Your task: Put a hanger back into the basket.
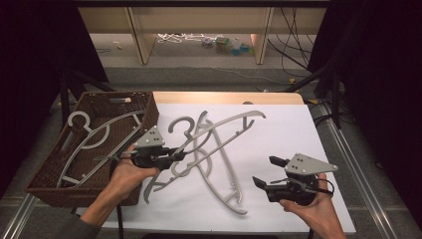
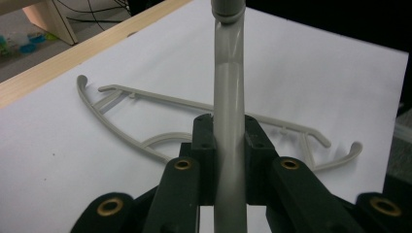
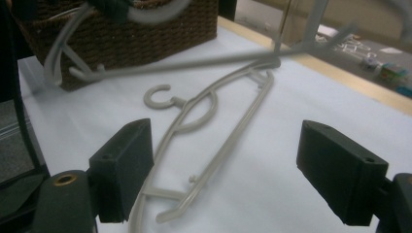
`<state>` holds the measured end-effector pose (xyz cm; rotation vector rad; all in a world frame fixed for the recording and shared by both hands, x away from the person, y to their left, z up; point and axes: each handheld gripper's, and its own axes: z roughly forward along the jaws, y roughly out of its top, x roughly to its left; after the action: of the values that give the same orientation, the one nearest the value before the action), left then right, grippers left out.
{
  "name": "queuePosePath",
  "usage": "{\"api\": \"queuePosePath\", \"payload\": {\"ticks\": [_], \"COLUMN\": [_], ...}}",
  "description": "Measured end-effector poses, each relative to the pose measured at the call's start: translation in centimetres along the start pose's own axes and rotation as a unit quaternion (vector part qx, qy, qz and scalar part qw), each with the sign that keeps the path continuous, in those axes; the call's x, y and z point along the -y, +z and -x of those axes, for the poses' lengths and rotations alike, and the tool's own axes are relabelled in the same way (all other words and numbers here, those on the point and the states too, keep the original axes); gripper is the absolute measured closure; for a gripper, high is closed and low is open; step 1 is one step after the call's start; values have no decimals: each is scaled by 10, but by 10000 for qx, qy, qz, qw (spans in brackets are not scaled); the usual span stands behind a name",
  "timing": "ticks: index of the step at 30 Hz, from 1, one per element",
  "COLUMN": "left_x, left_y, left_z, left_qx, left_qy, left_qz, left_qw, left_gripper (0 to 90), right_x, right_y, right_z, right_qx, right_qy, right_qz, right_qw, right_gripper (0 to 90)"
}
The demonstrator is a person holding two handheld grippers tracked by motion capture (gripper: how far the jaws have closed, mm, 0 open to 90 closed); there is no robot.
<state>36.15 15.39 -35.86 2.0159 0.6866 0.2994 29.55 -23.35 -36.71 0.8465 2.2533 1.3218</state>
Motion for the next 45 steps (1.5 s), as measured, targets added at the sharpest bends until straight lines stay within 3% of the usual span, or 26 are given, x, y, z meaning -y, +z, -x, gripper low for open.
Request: {"api": "queuePosePath", "payload": {"ticks": [5,15,20,26,30,34,35,45], "left_x": [-11,-27,-33,-31,-27,-21,-18,6], "left_y": [-21,-64,-83,-105,-121,-136,-139,-164], "left_z": [-9,-29,-42,-62,-78,-93,-95,-127], "left_qx": [47,-48,-332,-598,-850,-1198,-1206,-1650], "left_qy": [-381,-693,-733,-876,-1074,-1089,-1205,-1364], "left_qz": [149,394,356,446,501,510,512,555], "left_qw": [9992,9968,9961,9934,9893,9855,9840,9752], "left_gripper": [792,792,793,793,793,793,792,793], "right_x": [13,19,20,22,23,23,23,24], "right_y": [9,17,18,19,20,20,20,22], "right_z": [-3,-8,-9,-8,-8,-7,-7,-8], "right_qx": [-63,-154,-151,-176,-174,-179,-193,-188], "right_qy": [74,47,67,90,116,106,117,116], "right_qz": [-108,-194,-230,-257,-280,-286,-294,-326], "right_qw": [9999,9997,9996,9995,9994,9994,9993,9992], "right_gripper": [196,195,194,189,186,185,185,178]}}
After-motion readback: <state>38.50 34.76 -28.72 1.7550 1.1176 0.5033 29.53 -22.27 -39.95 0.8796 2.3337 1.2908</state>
